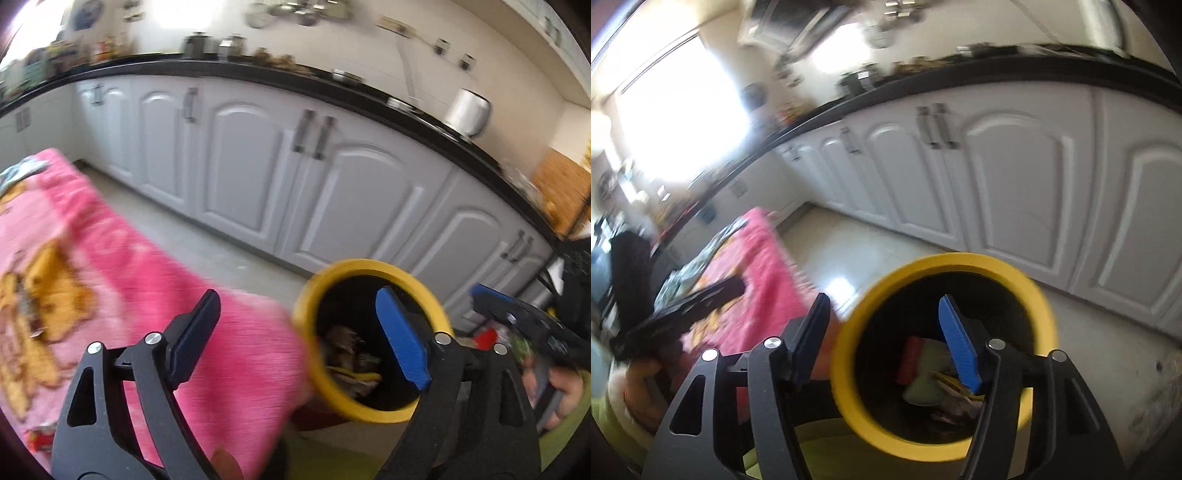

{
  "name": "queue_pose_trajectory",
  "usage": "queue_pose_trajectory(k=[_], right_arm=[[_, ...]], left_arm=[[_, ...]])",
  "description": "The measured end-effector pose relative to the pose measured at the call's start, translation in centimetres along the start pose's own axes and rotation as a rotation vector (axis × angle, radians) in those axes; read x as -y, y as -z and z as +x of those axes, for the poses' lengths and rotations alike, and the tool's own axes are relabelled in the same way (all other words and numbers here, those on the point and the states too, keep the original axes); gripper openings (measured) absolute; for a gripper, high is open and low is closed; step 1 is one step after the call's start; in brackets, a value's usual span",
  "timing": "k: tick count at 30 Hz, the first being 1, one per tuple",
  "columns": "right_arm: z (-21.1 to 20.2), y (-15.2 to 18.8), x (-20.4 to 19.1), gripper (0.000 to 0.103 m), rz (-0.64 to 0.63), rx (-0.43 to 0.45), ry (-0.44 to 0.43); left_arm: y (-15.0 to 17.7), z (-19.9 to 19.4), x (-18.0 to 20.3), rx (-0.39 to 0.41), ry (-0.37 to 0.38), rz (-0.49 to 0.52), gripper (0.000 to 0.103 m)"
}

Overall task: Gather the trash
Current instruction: 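Move both empty tools back over the blanket toward the last snacks, then grasp the brown chocolate bar with the left tool while the right tool grasps the red wrapper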

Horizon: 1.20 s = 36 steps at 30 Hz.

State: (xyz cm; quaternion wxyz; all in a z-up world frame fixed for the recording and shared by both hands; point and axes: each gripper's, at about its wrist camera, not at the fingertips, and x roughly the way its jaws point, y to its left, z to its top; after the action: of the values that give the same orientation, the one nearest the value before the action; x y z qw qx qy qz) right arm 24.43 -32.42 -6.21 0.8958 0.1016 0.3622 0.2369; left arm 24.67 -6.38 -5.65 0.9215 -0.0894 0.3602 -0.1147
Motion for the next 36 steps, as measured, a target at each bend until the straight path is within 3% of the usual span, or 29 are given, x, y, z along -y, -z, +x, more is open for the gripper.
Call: queue_pose_trajectory(k=[10,21,32,34,36], right_arm=[[5.9,0.2,-12.0,0.063,-0.230,-0.139,-0.221],[11.2,2.1,-23.4,0.068,-0.450,-0.243,-0.354],[16.9,5.3,-30.5,0.072,-0.663,-0.348,-0.396],[18.1,6.0,-31.2,0.072,-0.702,-0.371,-0.405],[19.0,6.4,-31.5,0.072,-0.729,-0.385,-0.401]], left_arm=[[-0.2,-5.7,-11.3,0.078,-0.157,-0.167,0.085],[1.1,-9.3,-19.7,0.066,-0.262,-0.268,0.091],[2.4,-8.1,-25.1,-0.013,-0.218,-0.409,0.092],[2.5,-7.3,-25.6,-0.035,-0.198,-0.437,0.088],[2.5,-6.4,-26.0,-0.057,-0.168,-0.465,0.076]])
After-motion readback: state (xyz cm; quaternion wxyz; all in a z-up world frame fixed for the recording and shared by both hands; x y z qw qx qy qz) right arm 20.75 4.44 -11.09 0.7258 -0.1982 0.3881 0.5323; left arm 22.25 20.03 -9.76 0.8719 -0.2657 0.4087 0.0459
